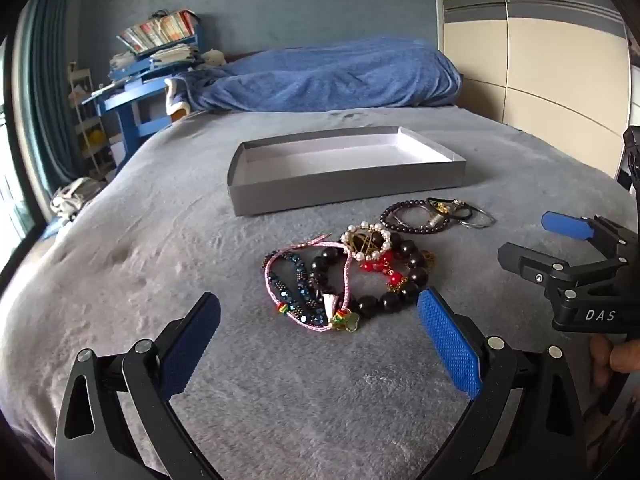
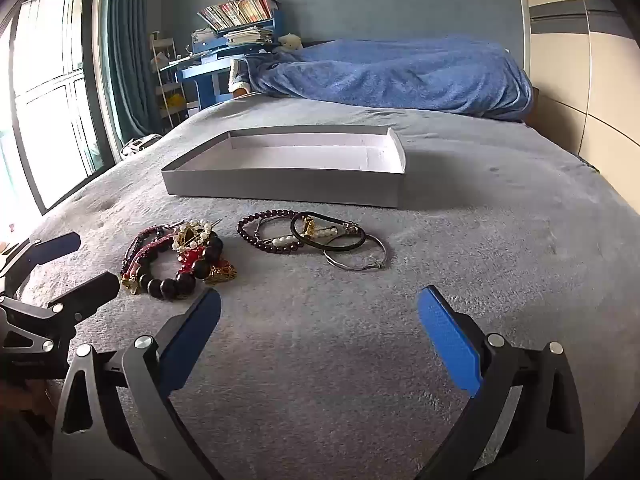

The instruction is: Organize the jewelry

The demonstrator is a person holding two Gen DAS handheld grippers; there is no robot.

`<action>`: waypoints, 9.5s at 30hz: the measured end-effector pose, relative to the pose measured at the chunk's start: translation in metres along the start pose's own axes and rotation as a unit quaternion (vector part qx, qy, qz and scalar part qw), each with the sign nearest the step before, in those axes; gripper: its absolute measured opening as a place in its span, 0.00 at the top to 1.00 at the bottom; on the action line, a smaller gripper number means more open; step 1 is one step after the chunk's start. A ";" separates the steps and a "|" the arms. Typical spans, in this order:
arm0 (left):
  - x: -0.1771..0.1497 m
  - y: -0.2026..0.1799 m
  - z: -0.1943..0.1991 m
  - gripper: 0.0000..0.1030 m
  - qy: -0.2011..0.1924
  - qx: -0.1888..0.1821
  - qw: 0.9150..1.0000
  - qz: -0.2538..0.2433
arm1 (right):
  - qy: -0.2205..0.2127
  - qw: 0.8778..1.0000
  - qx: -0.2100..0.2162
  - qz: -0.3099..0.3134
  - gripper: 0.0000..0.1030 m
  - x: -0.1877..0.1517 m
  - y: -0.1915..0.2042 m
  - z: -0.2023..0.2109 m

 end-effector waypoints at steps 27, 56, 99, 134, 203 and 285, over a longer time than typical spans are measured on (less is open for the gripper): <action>0.002 0.006 0.000 0.05 0.003 0.002 1.000 0.020 | 0.001 1.000 0.001 -0.003 0.05 0.000 0.000 -0.001; 0.001 0.015 -0.004 0.05 0.010 0.013 0.999 0.030 | 0.006 1.000 0.003 -0.004 0.05 0.001 0.003 -0.007; 0.013 0.013 -0.014 0.05 0.024 0.026 0.999 0.000 | 0.004 1.000 0.009 -0.013 0.05 0.004 -0.001 -0.006; 0.030 0.087 -0.039 0.96 0.070 -0.006 0.993 0.100 | 0.083 0.994 0.065 -0.040 0.12 0.048 -0.015 -0.066; 0.078 0.066 -0.074 0.65 0.120 -0.077 0.989 0.048 | -0.008 0.990 0.124 -0.065 0.97 0.122 -0.038 -0.046; 0.068 0.019 -0.043 0.17 0.038 -0.110 0.993 -0.002 | 0.034 0.995 0.025 -0.088 0.21 0.054 -0.067 -0.048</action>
Point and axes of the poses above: each gripper's, at about its wrist camera, not at the fingertips, and z roughly against the way its jaws point, y to its left, x to its top, the point moved 4 cm from there along -z, roughly the way its jaws point, and after that the axes turned 8 degrees about y, right-handed, at the moved point
